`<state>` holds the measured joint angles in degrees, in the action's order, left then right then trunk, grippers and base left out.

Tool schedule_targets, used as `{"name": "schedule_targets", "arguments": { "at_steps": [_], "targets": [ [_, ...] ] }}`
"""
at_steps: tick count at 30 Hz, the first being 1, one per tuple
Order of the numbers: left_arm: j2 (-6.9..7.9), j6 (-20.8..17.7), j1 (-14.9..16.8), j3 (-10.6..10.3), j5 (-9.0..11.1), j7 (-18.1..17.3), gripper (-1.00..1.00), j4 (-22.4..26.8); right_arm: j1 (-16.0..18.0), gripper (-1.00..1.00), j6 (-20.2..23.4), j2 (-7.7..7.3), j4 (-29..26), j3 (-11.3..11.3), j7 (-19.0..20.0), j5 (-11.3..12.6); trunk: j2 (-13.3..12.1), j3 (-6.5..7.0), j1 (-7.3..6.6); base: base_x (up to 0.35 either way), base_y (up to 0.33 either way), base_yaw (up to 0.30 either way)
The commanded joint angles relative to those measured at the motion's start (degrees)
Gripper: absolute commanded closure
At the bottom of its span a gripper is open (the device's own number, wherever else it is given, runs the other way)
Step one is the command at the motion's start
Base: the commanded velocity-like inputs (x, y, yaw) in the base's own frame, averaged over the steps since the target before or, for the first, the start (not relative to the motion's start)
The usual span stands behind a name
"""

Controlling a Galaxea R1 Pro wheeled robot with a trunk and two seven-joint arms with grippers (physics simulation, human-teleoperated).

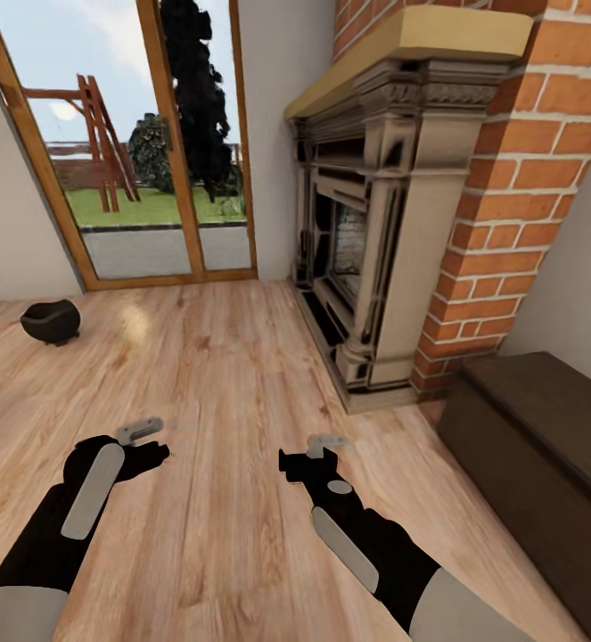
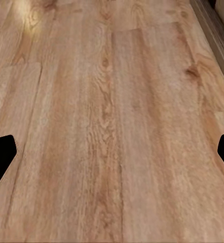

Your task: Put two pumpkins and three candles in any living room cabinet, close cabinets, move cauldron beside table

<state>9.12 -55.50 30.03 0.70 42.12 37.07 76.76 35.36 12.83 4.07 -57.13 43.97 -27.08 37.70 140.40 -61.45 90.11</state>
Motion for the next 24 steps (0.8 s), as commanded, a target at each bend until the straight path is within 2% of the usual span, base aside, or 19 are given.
{"name": "schedule_targets", "arguments": {
  "at_steps": [1, 24],
  "targets": [
    [0.0, -0.13, 0.03, 0.0, 0.6, 0.55, -1.0, 0.06, 0.06, -1.0, 0.18, -0.02, -0.08, 0.15, -0.42, 0.29, 0.02, -0.06, 0.02, 0.341, 0.0, 0.278],
    [-0.06, -0.04, 0.03, -0.15, 0.6, 0.55, -1.0, -1.85, 0.06, -1.0, 0.18, -0.02, -0.08, 0.15, -0.02, 0.27, 0.02, -0.06, 0.02, 0.341, -0.005, 0.278]
  ]
}}
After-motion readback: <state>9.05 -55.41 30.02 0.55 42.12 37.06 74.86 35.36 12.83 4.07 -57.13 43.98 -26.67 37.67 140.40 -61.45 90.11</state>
